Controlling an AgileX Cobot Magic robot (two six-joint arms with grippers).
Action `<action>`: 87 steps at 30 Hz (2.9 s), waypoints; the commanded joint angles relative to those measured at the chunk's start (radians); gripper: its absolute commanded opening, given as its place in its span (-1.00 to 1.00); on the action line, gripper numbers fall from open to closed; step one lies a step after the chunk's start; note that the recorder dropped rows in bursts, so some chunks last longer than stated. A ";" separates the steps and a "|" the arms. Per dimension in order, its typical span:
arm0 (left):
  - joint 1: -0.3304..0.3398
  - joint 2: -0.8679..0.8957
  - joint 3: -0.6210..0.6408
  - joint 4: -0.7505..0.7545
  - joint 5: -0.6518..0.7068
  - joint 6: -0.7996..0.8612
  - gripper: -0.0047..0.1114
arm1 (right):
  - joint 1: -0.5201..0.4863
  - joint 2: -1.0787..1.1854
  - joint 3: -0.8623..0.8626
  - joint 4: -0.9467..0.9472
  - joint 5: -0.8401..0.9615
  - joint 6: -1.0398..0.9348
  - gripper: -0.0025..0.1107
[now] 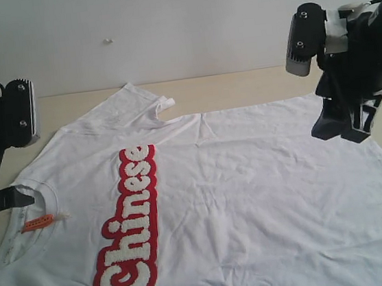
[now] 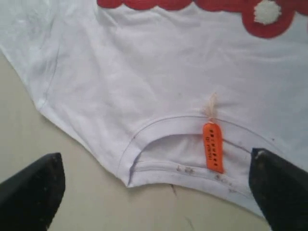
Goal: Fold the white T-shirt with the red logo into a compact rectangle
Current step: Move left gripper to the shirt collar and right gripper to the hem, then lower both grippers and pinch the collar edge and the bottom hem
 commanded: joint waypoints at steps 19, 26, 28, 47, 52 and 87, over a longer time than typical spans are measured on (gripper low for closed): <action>0.002 -0.002 -0.002 -0.026 -0.012 -0.126 0.89 | 0.001 0.023 -0.009 0.091 0.100 -0.288 0.25; 0.002 -0.002 -0.002 -0.026 -0.004 -0.126 0.89 | 0.001 0.026 -0.009 0.088 0.093 -0.264 0.90; 0.002 -0.002 -0.002 -0.026 -0.004 -0.126 0.89 | 0.001 0.034 -0.009 0.087 0.102 -0.256 0.90; 0.137 0.177 -0.042 0.010 0.178 0.011 0.89 | -0.180 0.144 -0.066 -0.079 0.249 -0.232 0.90; 0.161 0.292 -0.143 -0.014 0.362 0.051 0.89 | -0.228 0.233 -0.069 0.041 0.236 -0.308 0.90; 0.222 0.340 -0.213 -0.087 0.261 0.271 0.89 | -0.228 0.422 -0.231 -0.114 0.320 -0.355 0.90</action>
